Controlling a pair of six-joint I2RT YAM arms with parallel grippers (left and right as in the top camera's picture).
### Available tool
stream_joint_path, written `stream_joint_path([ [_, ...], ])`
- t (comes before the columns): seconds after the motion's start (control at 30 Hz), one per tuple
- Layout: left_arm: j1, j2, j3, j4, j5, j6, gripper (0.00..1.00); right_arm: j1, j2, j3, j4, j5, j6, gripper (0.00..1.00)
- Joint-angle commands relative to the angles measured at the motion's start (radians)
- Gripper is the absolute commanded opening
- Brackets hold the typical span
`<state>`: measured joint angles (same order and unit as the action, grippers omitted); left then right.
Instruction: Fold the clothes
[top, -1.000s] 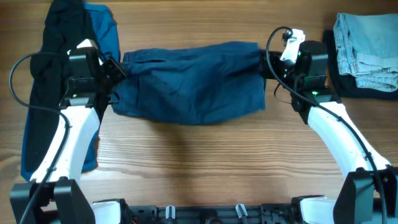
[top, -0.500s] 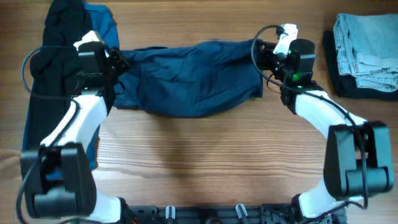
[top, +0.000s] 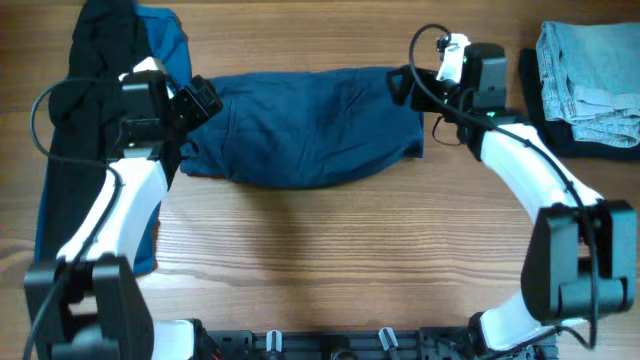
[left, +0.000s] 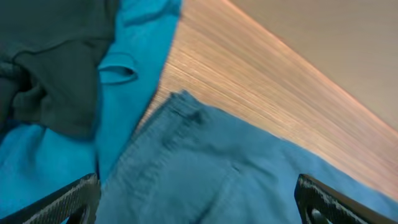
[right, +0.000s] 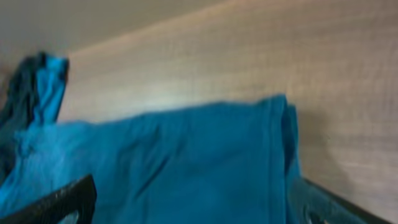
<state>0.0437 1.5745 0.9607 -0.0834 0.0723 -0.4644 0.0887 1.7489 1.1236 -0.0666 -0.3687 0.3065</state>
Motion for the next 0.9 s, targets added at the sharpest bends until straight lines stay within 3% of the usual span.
stream_joint_path([
  [0.0, -0.013, -0.081, 0.008, -0.104, 0.111, 0.068, 1.0, -0.003, -0.104, 0.081, -0.197, -0.068, -0.045, 0.99],
  [0.07, -0.03, -0.079, 0.008, -0.163, 0.11, 0.068, 0.95, -0.002, -0.124, 0.081, -0.291, -0.083, -0.047, 1.0],
  [0.1, -0.041, -0.072, 0.008, -0.193, 0.11, 0.069, 0.79, 0.001, -0.126, 0.08, -0.351, -0.09, -0.05, 0.96],
  [0.13, -0.054, -0.063, 0.008, -0.219, 0.11, 0.068, 0.48, 0.006, -0.123, 0.077, -0.394, -0.098, -0.064, 0.79],
  [0.17, -0.066, -0.051, 0.008, -0.241, 0.11, 0.068, 0.24, 0.016, -0.119, 0.067, -0.419, -0.105, -0.087, 0.56],
  [0.2, -0.077, -0.035, 0.008, -0.255, 0.109, 0.068, 0.04, 0.032, -0.116, 0.045, -0.424, -0.104, -0.091, 0.13],
  [0.23, -0.085, -0.022, 0.008, -0.255, 0.109, 0.068, 0.04, 0.043, -0.116, 0.032, -0.423, -0.104, -0.095, 0.04],
  [0.53, -0.106, 0.093, 0.008, -0.251, 0.11, 0.064, 0.04, 0.088, -0.01, -0.089, -0.335, -0.103, -0.06, 0.04],
  [0.87, -0.106, 0.143, 0.008, -0.247, 0.066, 0.064, 0.04, 0.049, 0.153, -0.091, -0.247, 0.028, -0.011, 0.04],
])
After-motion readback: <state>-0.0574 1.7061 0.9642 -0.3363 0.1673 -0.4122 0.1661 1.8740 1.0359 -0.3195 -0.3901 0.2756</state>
